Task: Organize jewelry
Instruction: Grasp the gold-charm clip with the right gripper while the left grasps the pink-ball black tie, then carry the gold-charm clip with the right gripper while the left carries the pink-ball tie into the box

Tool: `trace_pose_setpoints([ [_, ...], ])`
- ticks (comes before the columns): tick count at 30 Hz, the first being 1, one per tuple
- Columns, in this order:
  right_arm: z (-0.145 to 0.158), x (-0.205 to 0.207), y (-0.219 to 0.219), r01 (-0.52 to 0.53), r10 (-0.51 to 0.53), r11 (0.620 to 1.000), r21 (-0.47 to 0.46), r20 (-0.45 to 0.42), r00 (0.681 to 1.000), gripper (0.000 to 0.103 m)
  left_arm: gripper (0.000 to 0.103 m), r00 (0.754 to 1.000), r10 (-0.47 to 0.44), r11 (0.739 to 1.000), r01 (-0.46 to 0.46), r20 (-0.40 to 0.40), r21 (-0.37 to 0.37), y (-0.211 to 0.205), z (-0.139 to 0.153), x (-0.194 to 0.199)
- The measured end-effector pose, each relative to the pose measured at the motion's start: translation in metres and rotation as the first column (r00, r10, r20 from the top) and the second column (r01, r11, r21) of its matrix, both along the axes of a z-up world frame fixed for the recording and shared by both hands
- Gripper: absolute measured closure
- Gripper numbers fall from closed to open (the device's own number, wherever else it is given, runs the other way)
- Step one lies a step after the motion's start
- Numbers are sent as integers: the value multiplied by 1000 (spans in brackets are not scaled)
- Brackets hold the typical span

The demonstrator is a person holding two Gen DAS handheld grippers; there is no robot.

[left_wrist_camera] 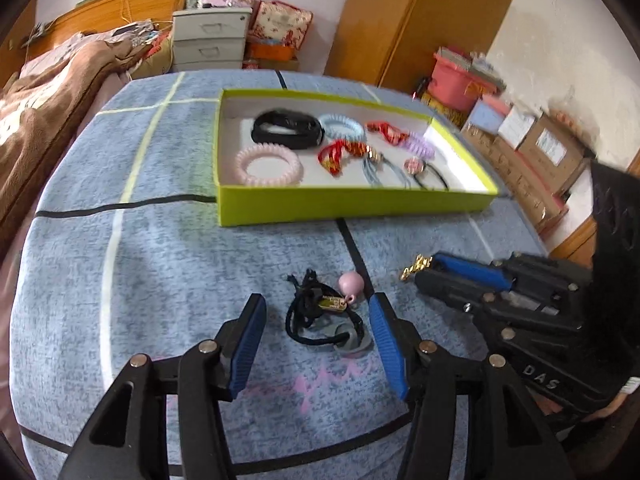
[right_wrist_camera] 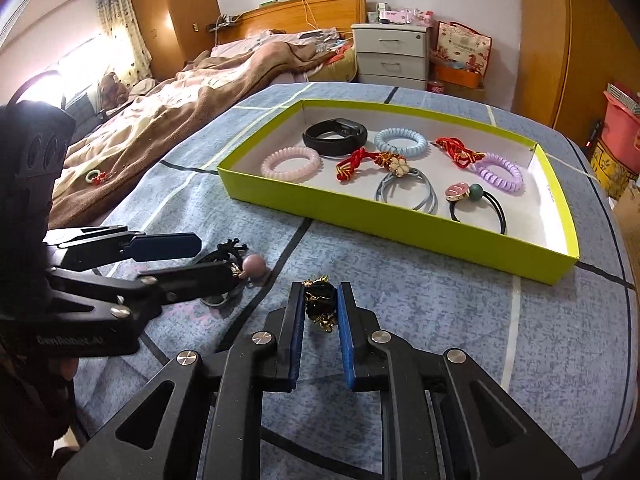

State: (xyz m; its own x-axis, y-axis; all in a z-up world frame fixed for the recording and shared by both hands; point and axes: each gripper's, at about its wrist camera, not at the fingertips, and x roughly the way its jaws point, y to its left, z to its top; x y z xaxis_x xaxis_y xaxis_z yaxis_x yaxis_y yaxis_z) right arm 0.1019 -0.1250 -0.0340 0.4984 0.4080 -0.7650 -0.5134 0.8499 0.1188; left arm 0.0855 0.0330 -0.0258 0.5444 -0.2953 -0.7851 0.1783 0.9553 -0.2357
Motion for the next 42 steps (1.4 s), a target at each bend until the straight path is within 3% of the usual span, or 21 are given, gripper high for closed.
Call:
trace_pose_setpoints([
  [12, 0, 1, -7, 29, -29, 1000, 13, -7, 1000, 87, 49, 998, -31, 979, 19, 59, 204, -23, -3, -4],
  [13, 0, 2, -8, 31, -31, 999, 16, -9, 999, 87, 52, 998, -31, 979, 18, 61, 202, -23, -2, -4],
  [15, 0, 3, -10, 37, -37, 999, 24, -13, 999, 87, 69, 998, -21, 979, 8, 65, 204, -20, -1, -3],
  [19, 0, 4, -12, 38, -37, 999, 35, -17, 999, 87, 79, 998, -11, 983, -1, 64, 186, -16, 0, -1],
  [34, 8, 4, -19, 44, -44, 997, 70, -10, 999, 87, 81, 996, 24, 991, -35, 83, 128, -10, 13, -2],
  [42, 33, 6, -33, 72, -77, 993, 97, 43, 996, 87, 81, 990, 19, 991, -37, 138, 129, -14, 38, 3],
])
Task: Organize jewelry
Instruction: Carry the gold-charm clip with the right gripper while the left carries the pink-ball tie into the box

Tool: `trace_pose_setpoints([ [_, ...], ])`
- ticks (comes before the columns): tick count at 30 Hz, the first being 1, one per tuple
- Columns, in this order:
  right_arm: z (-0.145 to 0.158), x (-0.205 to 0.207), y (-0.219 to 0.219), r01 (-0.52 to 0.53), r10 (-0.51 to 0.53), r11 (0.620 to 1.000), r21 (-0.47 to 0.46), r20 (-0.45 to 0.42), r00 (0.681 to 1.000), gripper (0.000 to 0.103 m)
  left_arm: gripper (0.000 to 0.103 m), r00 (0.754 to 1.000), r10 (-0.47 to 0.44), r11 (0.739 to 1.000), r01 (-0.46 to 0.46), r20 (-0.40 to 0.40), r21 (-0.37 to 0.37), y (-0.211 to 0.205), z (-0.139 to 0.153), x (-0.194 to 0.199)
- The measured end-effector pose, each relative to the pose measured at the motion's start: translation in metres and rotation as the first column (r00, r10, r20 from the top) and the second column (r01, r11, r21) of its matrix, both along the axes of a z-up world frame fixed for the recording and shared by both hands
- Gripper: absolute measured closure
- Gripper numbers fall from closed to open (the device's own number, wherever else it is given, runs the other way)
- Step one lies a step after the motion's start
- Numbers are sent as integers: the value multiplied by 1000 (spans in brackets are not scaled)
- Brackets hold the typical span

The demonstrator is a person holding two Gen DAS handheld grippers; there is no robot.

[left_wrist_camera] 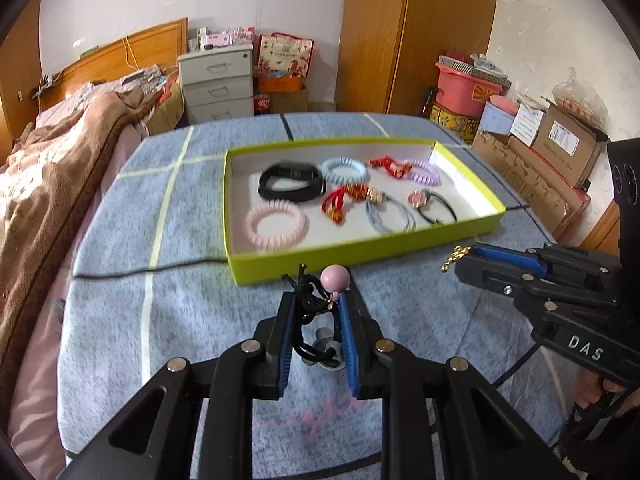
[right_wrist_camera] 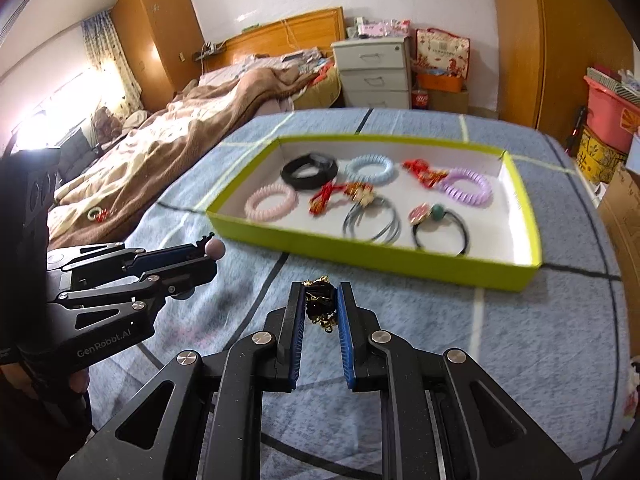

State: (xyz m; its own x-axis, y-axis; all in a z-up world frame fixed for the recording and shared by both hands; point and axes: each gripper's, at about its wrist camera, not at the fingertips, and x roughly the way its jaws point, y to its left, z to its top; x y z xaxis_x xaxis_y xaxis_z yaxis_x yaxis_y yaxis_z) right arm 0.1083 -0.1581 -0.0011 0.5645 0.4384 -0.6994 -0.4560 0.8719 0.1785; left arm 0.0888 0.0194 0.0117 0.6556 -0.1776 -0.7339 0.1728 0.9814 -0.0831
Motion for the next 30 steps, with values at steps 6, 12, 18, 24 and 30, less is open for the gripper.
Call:
trace_pose_setpoints([
  [6, 21, 10, -16, 44, -45, 999, 14, 44, 998, 86, 80, 999, -2, 1000, 2, 48, -6, -3, 20, 10],
  [12, 30, 23, -24, 63, -64, 998, 16, 62, 996, 86, 80, 998, -3, 1000, 4, 66, -12, -5, 29, 23],
  [18, 36, 52, -39, 90, -91, 996, 20, 71, 993, 86, 80, 998, -4, 999, 7, 60, -51, -8, 31, 40],
  [24, 38, 82, -45, 69, -71, 997, 31, 53, 996, 86, 80, 999, -16, 998, 18, 37, -58, -18, 25, 55],
  [30, 20, 110, -33, 13, -12, 999, 36, -13, 1000, 86, 80, 1000, -15, 998, 14, -13, -59, -26, 6, 67],
])
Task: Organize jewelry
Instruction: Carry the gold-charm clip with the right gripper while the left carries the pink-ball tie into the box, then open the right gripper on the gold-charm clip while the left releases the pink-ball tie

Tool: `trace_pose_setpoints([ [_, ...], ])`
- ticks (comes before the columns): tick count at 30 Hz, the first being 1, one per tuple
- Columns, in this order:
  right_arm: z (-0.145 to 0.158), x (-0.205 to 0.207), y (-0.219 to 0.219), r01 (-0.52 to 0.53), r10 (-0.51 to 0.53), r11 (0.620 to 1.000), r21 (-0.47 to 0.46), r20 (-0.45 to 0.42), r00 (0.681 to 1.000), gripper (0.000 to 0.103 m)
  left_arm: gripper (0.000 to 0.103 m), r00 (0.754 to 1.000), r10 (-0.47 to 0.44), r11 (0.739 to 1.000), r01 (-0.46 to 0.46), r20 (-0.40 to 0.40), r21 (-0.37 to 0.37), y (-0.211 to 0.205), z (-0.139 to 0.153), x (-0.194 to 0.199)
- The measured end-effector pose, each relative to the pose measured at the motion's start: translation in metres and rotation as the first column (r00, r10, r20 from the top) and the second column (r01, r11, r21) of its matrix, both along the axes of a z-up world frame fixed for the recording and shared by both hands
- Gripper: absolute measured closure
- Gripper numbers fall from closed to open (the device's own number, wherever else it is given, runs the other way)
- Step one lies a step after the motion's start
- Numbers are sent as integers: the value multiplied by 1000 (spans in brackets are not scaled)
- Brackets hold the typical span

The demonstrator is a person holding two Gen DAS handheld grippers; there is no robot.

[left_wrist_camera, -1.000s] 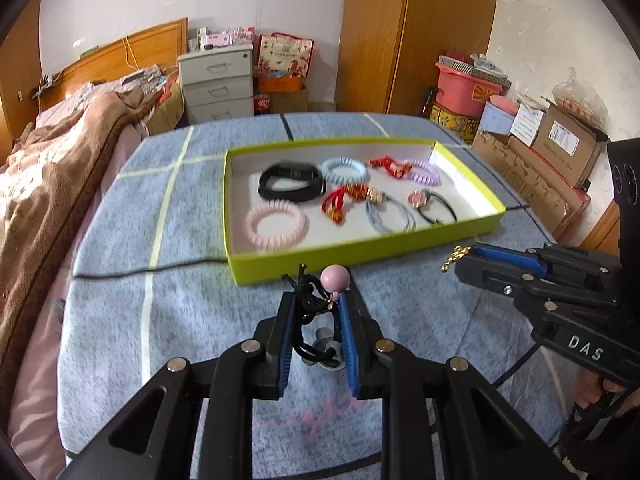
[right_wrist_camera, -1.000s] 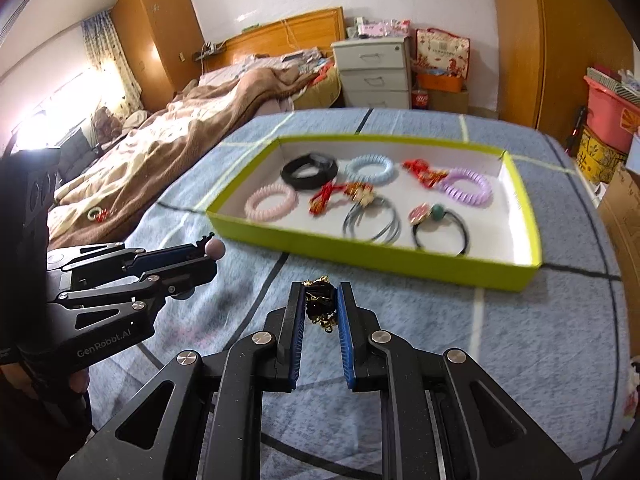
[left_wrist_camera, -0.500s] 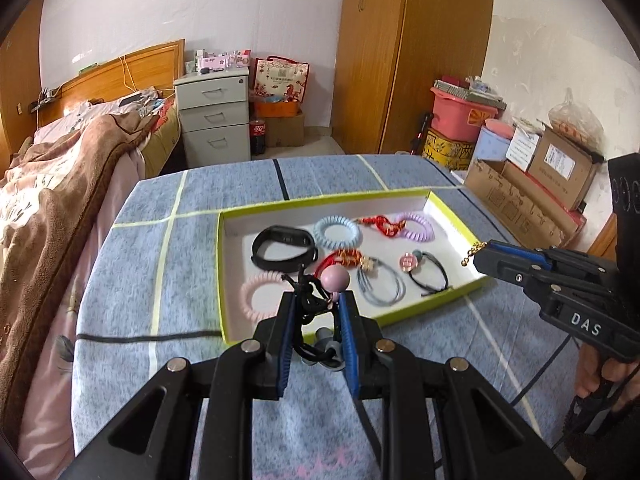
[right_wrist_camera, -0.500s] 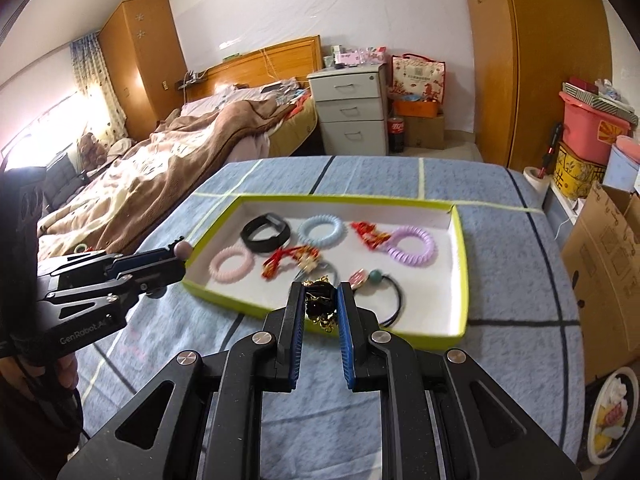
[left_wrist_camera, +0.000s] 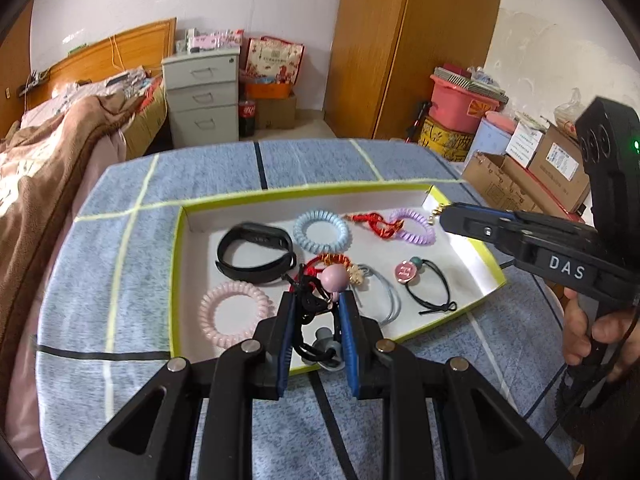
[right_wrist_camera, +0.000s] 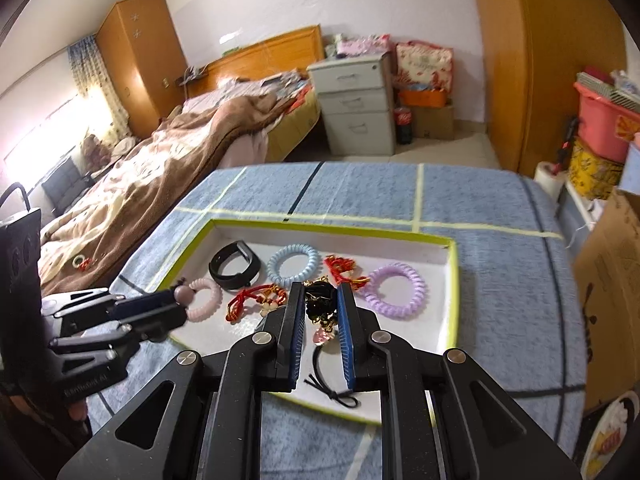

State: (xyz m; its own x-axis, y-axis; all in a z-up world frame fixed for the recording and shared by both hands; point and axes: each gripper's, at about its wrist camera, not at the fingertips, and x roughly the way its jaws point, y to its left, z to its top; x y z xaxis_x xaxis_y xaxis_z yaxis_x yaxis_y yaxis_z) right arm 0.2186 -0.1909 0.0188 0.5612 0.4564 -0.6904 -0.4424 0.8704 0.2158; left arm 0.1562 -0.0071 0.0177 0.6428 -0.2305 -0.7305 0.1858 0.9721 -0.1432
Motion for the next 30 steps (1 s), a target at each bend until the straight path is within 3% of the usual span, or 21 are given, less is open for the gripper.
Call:
trace_pose_setpoints([
  [8, -27, 24, 20, -62, 61, 998, -7, -63, 996, 86, 80, 999, 0, 1000, 0, -40, -12, -2, -16, 9],
  [18, -48, 29, 28, -66, 55, 992, -108, -101, 993, 86, 80, 996, 8, 999, -11, -83, -33, -1, -28, 15],
  [30, -50, 28, 29, -52, 40, 989, -138, -90, 995, 83, 77, 995, 27, 999, -31, -99, -39, 2, -32, 16],
])
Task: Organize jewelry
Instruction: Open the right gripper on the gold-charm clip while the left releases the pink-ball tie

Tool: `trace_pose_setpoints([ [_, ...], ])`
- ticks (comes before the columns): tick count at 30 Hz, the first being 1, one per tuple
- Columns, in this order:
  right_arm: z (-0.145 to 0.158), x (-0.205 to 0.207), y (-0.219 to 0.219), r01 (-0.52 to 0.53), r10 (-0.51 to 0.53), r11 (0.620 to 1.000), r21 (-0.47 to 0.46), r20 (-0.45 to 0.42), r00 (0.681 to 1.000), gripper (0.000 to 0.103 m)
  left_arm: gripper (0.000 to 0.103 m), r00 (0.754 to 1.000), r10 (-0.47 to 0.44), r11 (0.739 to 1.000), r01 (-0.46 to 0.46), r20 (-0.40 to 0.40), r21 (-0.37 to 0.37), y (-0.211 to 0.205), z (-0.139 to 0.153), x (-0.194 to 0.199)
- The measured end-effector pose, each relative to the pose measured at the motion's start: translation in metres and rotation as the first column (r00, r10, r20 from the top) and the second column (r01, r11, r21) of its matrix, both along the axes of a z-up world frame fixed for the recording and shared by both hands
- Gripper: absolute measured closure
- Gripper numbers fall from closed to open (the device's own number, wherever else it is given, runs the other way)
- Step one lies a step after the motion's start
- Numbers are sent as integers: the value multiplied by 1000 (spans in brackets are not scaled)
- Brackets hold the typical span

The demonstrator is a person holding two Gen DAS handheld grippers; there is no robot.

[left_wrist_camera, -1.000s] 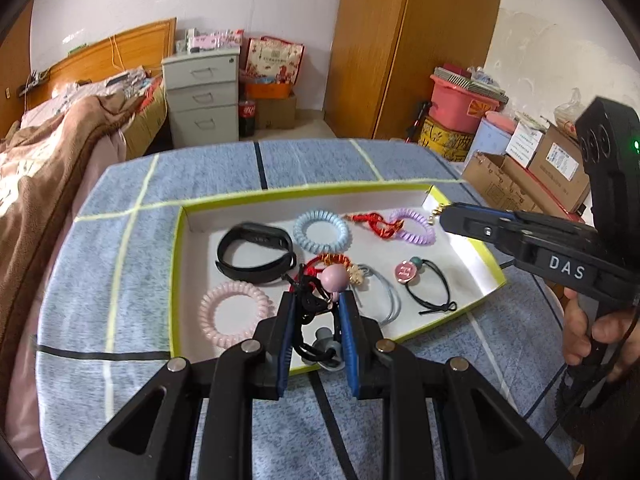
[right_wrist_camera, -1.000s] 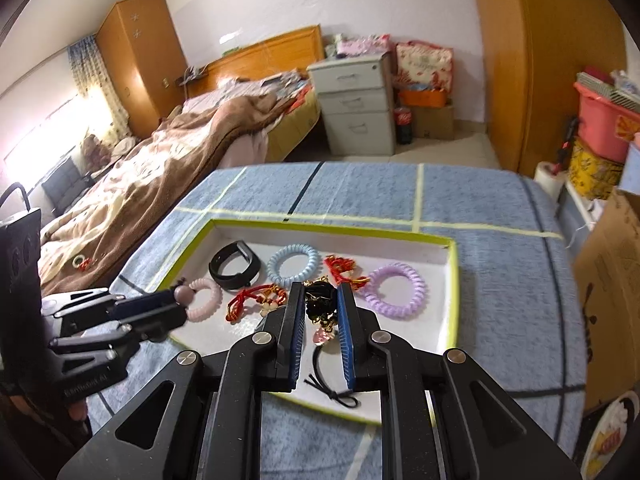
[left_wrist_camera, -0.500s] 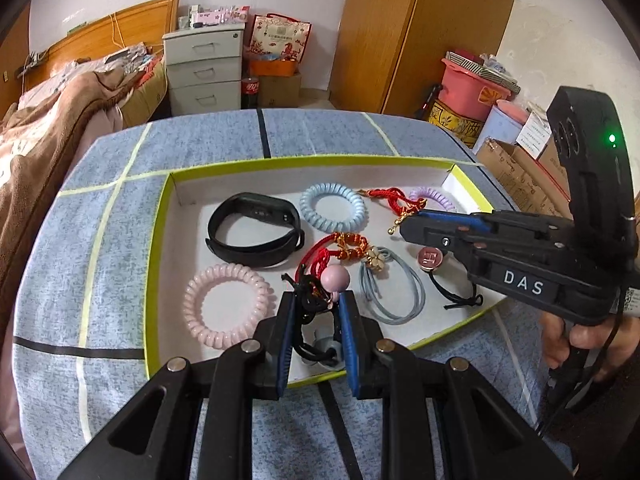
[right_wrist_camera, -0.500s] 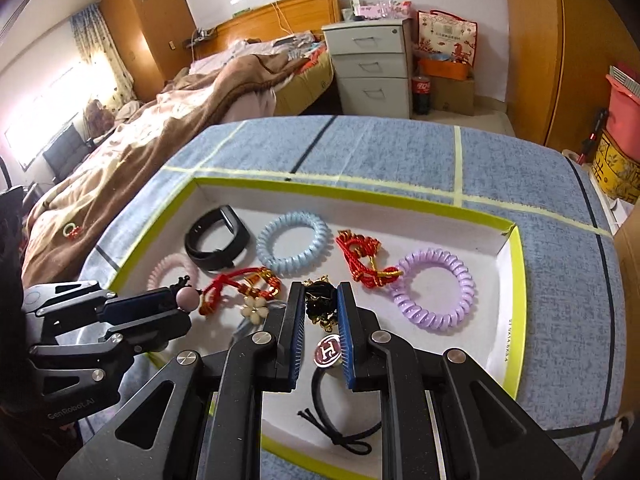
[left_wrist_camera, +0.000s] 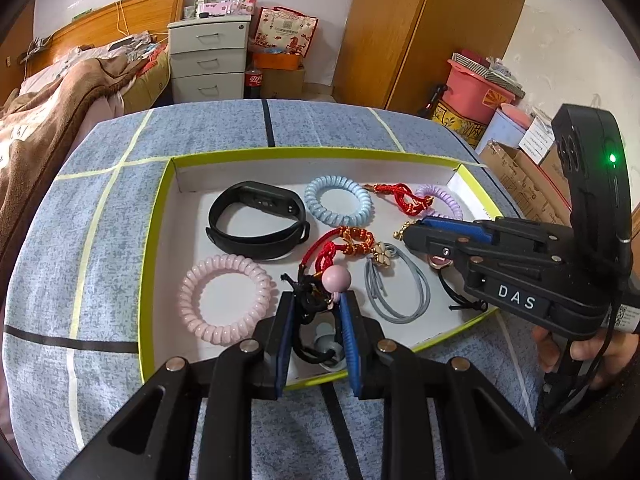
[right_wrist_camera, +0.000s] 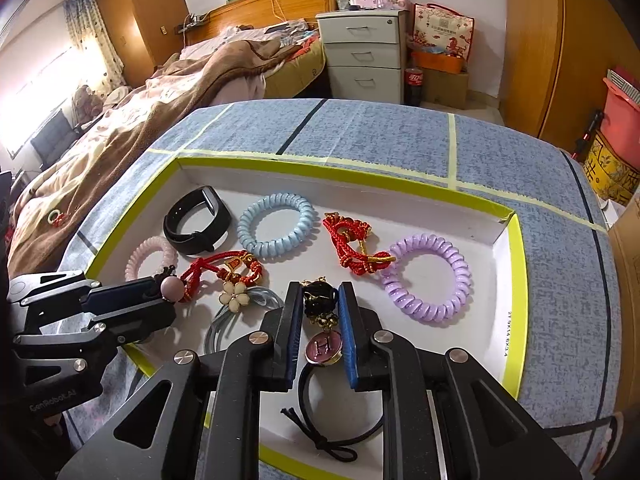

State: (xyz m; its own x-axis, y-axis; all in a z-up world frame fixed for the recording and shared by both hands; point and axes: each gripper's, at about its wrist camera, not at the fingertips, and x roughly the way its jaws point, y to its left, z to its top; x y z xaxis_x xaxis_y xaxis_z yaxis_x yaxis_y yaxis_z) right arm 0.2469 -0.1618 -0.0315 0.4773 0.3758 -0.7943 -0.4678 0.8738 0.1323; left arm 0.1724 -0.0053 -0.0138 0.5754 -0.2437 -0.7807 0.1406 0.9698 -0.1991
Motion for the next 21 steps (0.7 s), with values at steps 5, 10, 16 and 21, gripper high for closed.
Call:
trace_pose_setpoints([
  [5, 4, -1, -2, 8, -9, 1000, 19, 14, 1000, 81, 69, 1000, -5, 1000, 5, -2, -5, 0, 1, 0],
  [10, 6, -5, -3, 10, -11, 999, 33, 17, 1000, 66, 64, 1000, -3, 1000, 3, 7, 8, -1, 4, -3],
  [16, 20, -19, -8, 43, -47, 997, 65, 57, 997, 65, 54, 1000, 13, 1000, -13, 27, 14, -1, 12, -11],
  [21, 35, -45, -13, 94, -100, 994, 52, 122, 988, 64, 52, 997, 42, 997, -46, 66, 58, -4, 22, -25],
])
